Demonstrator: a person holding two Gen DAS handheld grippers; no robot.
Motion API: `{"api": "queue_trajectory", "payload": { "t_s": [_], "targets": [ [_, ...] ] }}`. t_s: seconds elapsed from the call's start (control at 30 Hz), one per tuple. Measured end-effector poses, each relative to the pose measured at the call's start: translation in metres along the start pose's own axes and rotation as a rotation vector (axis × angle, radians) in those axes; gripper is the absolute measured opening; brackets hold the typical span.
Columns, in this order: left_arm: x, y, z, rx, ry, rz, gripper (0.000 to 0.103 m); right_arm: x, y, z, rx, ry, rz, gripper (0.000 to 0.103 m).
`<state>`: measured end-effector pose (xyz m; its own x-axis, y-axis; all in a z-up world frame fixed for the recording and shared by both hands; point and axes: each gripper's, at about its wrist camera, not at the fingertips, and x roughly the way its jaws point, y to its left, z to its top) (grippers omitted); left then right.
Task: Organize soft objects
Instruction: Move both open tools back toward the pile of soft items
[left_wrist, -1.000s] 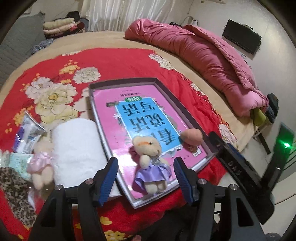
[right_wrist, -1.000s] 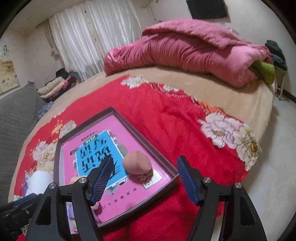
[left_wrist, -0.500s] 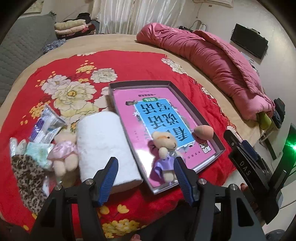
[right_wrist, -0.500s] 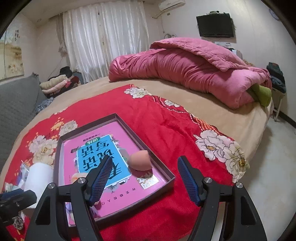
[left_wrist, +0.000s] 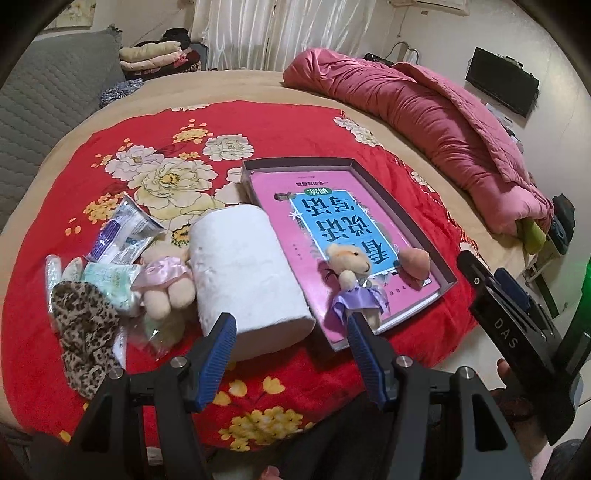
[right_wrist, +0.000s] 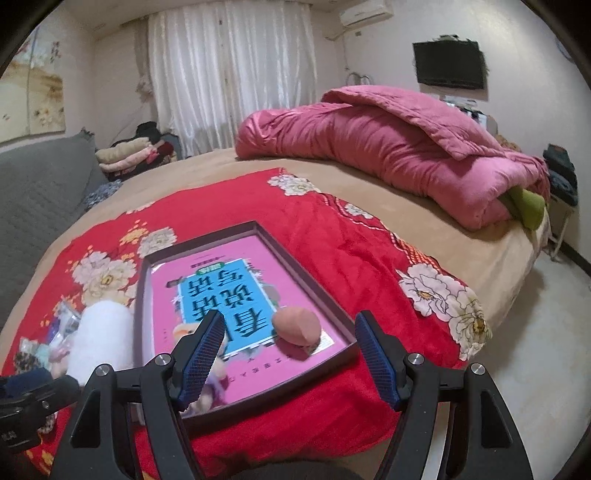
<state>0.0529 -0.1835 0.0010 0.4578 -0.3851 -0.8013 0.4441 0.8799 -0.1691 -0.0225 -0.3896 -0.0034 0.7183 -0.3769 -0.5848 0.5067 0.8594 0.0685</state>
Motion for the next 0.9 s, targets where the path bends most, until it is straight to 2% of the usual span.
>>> {"api": "queue_trajectory", "payload": {
  "t_s": [0.23,0.53,0.9],
  "targets": [
    [-0.01,0.005,-0.012,0.014,-0.003,-0.001,0.062,-0.012,0.017,-0.001,-0.054,-0.007,-0.007,0.074],
    [-0.023,0.02,-0.021,-0.008,-0.009,-0.009,0.062,-0.032,0.038,-0.002,-0.109,-0.004,0.045,0.074],
    [-0.047,0.055,-0.029,-0.061,-0.042,0.031,0.062,-0.063,0.07,0.0,-0.206,-0.054,0.111,0.074]
  ]
}}
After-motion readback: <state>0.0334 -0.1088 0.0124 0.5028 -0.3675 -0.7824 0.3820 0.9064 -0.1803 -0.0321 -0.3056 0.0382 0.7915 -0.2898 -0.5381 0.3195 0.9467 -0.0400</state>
